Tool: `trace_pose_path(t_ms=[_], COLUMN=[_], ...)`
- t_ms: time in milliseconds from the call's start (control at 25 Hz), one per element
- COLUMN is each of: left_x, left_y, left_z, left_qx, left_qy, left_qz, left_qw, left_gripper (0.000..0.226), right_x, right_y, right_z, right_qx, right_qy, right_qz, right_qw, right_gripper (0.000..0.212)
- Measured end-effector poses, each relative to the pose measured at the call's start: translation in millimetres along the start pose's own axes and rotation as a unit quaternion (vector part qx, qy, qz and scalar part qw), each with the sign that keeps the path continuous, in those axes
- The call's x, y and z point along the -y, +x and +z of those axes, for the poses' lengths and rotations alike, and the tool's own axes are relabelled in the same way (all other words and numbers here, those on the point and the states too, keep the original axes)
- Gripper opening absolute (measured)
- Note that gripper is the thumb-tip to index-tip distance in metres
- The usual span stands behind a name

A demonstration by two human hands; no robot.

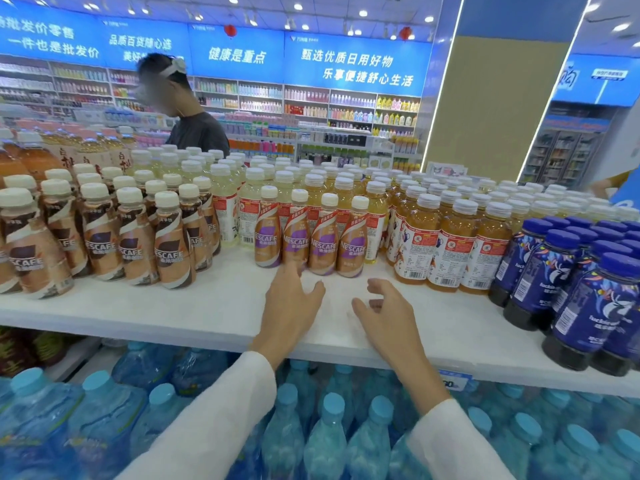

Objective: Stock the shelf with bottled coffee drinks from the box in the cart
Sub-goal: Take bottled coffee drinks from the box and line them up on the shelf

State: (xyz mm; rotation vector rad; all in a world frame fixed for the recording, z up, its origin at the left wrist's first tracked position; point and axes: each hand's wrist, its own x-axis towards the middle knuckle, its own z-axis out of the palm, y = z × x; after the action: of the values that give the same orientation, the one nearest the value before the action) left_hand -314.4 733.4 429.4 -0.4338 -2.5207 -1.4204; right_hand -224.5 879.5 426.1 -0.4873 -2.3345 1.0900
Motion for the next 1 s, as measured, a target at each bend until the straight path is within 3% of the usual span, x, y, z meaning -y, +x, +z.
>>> trace_pose_path(t_ms=[160,360,560,760,920,1000], left_x=[15,46,122,208,272,303], left_y=[-50,-123,-195,-273,-347,-383], left_z=[-31,-74,-126,-201,-265,-291], left_qx=[-0.010,-0.031,-0.094,-0.137,-0.199,-0.221], left_qy=[-0.015,-0.085,-0.106,-0.101,-0.075,-0.062], left_qz=[0.028,0.038,-0.051,-0.177,-0.271,-0.312], left_qw=[0.999,0.995,0.989,0.969,0.939,0.922], left_gripper=[0.035,0.033,0.031,0.030,0.035,0.024], right_x=[-1,12,28,41,64,78], right_y=[-53,-120,-185,-239,-295,-322], right_z=[-9,16,84,172,253,291], right_qx=[0.014,0.031,0.068,0.158,0.274,0.345], right_qy=[0.054,0.111,0.156,0.158,0.134,0.122], right_qz=[-0.035,-0.051,-0.073,-0.029,-0.010,-0.005], right_qw=[0.998,0.992,0.983,0.974,0.952,0.931], right_gripper=[0.034,0.023,0.028,0.027,0.027,0.026])
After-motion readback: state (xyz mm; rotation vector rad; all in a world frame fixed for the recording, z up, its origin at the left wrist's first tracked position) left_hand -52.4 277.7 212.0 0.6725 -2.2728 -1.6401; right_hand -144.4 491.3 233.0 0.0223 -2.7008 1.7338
